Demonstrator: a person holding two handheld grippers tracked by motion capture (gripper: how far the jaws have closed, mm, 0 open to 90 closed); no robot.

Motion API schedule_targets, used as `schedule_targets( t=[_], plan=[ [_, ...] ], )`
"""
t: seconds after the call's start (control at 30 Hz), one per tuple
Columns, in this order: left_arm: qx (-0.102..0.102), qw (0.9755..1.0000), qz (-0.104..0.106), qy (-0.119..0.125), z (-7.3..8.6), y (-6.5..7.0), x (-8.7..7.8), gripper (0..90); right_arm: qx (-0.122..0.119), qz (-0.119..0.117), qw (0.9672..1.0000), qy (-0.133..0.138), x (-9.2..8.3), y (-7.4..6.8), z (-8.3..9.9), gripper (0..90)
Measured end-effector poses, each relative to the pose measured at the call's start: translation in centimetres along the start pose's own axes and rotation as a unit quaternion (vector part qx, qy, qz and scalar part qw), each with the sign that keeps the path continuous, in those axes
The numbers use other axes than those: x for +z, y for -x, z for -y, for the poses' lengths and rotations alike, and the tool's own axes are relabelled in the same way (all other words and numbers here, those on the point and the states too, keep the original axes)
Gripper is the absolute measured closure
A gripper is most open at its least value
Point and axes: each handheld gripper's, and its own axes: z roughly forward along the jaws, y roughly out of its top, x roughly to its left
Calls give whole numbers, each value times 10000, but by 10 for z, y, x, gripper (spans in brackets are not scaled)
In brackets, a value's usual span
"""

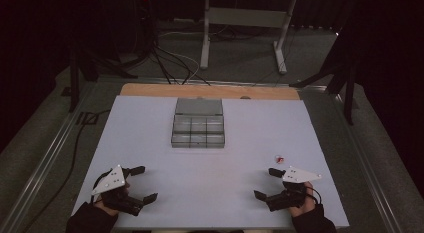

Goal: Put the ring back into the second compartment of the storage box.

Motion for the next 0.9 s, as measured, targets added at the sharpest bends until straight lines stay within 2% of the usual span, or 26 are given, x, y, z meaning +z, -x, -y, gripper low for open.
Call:
schedule_targets(
  t=[0.33,0.6,0.9],
  plan=[
    [-30,10000,-7,45,-1,-1,1,3,12,-176,9998,17,0,-2,-2,0],
    [-17,10000,9,41,0,0,0,3,-85,-265,9996,30,2,-7,-5,0],
    [-22,10000,-11,37,0,0,0,3,-76,-109,9996,231,-1,-6,-10,0]
  ],
)
